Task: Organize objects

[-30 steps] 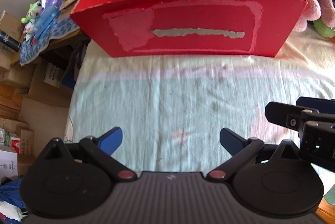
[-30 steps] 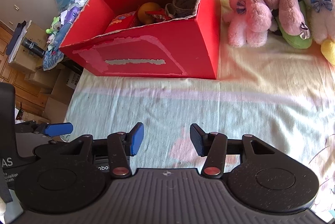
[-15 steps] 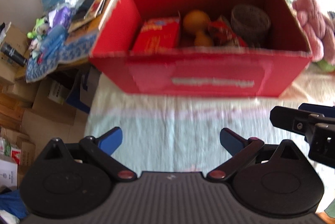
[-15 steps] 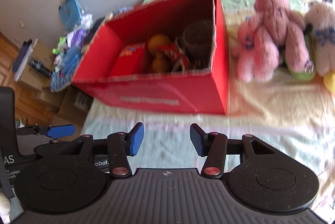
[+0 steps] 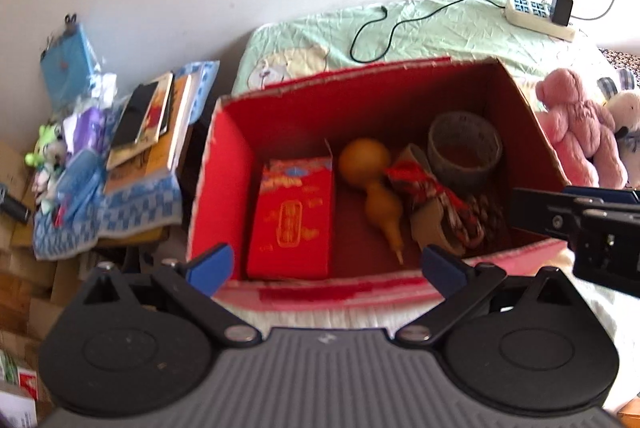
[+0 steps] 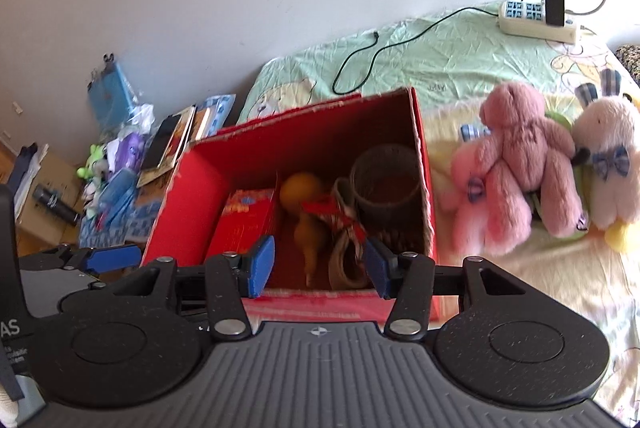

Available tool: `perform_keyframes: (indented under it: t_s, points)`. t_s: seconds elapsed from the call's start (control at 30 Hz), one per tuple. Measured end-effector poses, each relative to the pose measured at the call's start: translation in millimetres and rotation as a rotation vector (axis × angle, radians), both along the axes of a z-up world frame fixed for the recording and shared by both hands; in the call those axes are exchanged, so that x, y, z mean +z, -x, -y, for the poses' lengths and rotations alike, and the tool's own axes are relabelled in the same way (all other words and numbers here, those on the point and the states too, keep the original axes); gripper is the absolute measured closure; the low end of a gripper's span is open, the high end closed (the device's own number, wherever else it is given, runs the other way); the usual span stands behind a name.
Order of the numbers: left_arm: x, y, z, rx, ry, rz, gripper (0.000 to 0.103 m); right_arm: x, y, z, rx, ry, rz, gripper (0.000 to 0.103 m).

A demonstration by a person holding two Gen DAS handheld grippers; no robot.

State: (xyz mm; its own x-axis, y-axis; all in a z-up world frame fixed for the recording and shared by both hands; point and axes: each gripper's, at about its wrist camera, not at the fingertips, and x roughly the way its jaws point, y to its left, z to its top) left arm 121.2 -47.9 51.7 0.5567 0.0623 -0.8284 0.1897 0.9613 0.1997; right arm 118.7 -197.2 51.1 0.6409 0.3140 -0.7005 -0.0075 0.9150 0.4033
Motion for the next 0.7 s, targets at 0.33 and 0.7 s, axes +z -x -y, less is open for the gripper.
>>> perform_keyframes:
  t_s: [0.33, 0.7]
  points:
    - [-10.7, -30.1, -16.6, -0.041, 0.011, -0.023, 0.002, -5.5, -22.7, -22.1, -0.043, 0.058, -0.012, 0.05]
    - [-30.4, -46.5, -25.8, -0.037, 0.021, -0.032, 0.002, -14.8, -33.8, -30.4, -0.092, 0.145, -0.037, 0.044]
